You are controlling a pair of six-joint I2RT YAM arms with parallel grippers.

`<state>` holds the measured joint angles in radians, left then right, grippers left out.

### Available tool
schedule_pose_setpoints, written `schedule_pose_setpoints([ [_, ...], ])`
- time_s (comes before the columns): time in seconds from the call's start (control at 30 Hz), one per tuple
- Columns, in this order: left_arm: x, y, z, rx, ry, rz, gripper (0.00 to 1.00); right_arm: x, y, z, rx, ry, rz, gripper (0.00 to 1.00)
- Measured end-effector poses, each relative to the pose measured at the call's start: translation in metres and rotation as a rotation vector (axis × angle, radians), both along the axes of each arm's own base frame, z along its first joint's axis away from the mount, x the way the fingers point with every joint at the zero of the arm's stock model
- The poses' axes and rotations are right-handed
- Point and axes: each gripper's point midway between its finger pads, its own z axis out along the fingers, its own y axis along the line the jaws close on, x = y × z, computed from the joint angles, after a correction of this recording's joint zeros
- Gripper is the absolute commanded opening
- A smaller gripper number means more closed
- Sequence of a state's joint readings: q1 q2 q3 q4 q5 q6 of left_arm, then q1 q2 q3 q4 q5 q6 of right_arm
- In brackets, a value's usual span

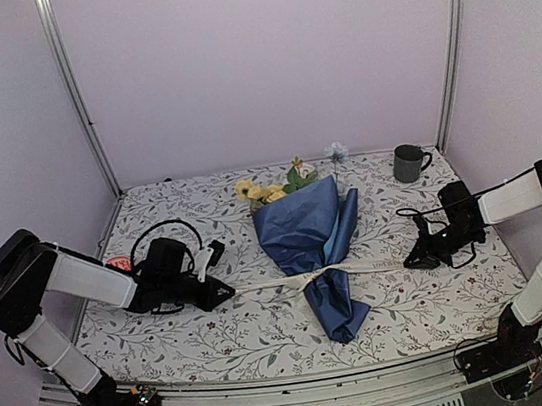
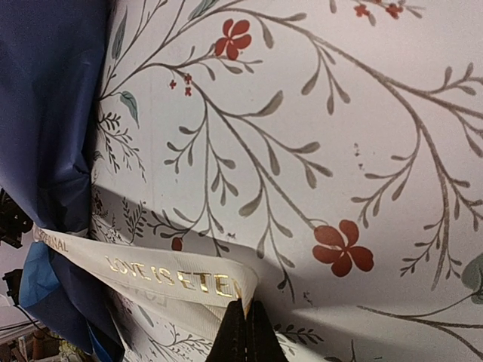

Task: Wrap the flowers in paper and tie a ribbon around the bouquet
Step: Tie the half-tied ribbon around the folded bouquet.

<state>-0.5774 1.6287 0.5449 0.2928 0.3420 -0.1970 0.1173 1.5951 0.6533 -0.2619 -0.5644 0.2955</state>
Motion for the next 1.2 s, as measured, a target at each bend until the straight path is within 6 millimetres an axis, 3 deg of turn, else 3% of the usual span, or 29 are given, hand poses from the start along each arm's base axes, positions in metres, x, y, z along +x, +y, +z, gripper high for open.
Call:
schedule_pose_setpoints([
  [0.97, 0.003, 0.0048, 0.0002, -0.021, 0.019, 0.024, 0.0, -0.0024, 0.0012, 0.0008, 0.009, 0.001, 0.004, 0.0],
  [1.2, 0.0036, -0.0028, 0.0068, -0.002, 0.003, -0.02, 0.0, -0.0046, 0.0095, 0.006, 0.024, 0.004, 0.032, 0.0],
])
